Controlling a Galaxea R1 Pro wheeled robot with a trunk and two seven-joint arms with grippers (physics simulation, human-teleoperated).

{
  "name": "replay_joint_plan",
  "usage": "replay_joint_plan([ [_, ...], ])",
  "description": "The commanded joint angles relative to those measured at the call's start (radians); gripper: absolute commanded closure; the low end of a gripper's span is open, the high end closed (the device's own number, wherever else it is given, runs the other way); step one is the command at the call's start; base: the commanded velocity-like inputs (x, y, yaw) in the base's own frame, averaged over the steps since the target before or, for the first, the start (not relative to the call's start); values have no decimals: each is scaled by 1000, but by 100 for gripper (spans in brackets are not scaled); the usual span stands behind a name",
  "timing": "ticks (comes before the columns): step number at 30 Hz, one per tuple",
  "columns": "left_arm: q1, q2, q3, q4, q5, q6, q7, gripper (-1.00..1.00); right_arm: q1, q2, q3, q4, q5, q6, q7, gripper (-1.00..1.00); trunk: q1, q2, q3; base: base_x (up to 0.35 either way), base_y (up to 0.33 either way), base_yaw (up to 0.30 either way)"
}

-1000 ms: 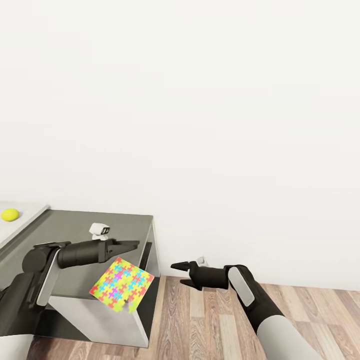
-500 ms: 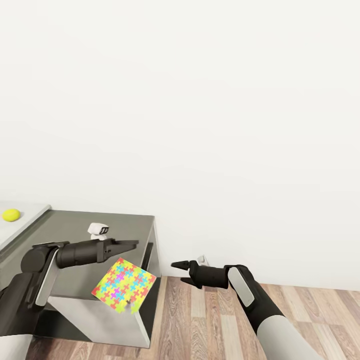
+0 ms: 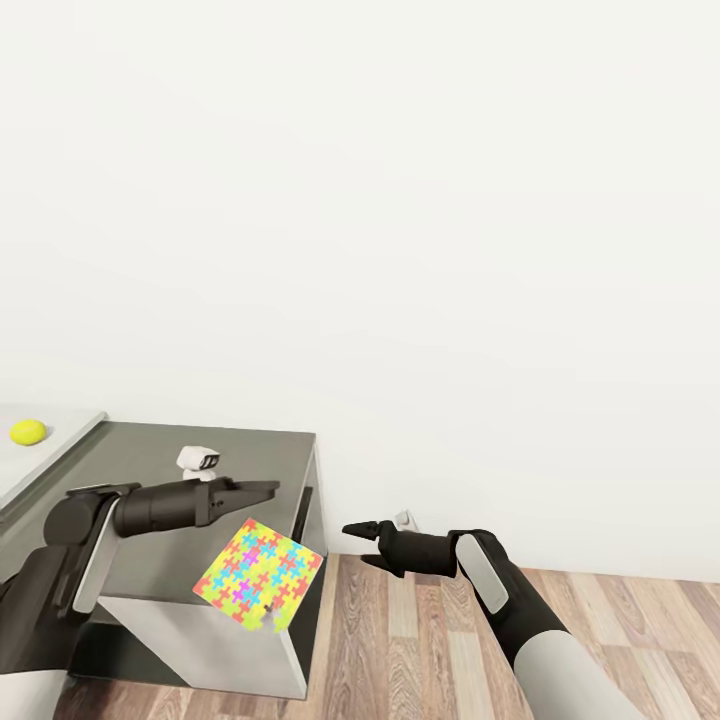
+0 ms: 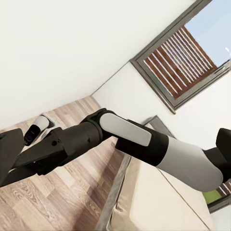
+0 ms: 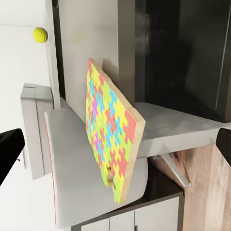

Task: Put all the toys in the child's room - the three board games (two on the bed and one on the table), the two jigsaw puzzles on the table, and the tennis ball on the table - inside the toy box on the table in the child's room.

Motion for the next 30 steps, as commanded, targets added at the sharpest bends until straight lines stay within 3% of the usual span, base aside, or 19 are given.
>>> replay_joint_plan([
  [1,0,0,-1,-1,2,10,-2,-100,-1,0,-1,0,5,3,5,-100,0,-1,-1,2,30,0],
  [30,5,-1,-3,-3,3,10,-15,-100,-1,0,1,0,5,2,4,-100,0,-1,-1,0,97,0],
])
